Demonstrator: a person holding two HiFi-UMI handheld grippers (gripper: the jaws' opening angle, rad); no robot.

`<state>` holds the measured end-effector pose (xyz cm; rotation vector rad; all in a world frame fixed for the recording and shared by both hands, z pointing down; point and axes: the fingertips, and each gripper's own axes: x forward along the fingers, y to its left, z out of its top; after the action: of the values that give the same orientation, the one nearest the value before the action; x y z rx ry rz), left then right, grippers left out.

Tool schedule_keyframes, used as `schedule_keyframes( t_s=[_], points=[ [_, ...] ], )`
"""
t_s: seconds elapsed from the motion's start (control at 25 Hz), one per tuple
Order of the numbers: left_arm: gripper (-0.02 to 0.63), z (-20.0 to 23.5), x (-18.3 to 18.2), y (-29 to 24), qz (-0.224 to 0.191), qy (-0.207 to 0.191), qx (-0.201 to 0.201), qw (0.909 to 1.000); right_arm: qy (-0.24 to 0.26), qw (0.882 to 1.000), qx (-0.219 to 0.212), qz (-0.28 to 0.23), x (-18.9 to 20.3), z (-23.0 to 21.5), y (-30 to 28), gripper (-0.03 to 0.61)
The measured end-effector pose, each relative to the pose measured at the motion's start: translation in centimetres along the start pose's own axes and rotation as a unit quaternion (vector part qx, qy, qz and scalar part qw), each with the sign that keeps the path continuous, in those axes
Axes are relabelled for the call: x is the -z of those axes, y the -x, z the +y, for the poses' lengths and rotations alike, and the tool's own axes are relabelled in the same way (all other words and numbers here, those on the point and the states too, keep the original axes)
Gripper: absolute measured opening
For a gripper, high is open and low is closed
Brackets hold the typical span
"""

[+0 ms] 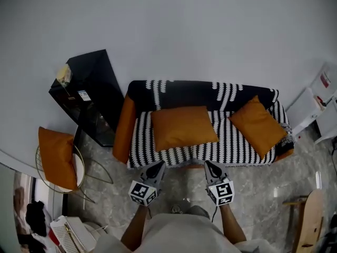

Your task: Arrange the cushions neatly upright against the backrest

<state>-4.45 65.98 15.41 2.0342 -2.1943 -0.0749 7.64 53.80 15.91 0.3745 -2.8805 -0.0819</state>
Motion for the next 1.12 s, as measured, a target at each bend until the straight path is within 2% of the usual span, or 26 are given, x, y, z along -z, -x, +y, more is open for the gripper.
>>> schedule_keyframes(
  t_s=[0.44, 1.12],
  points=[
    [0.029, 2.5, 1.5, -5.2, 0.023, 0.009, 0.022, 0.9994, -0.022, 0.999, 0.014, 0.026, 2.3, -3.2, -3.6, 0.029],
    [0.029, 11.0, -1.5, -19.4, 0.035, 0.010, -0.011, 0.9993, -0.029, 0.999, -0.029, 0.029, -0.1, -14.3, -17.3, 0.029]
  ],
)
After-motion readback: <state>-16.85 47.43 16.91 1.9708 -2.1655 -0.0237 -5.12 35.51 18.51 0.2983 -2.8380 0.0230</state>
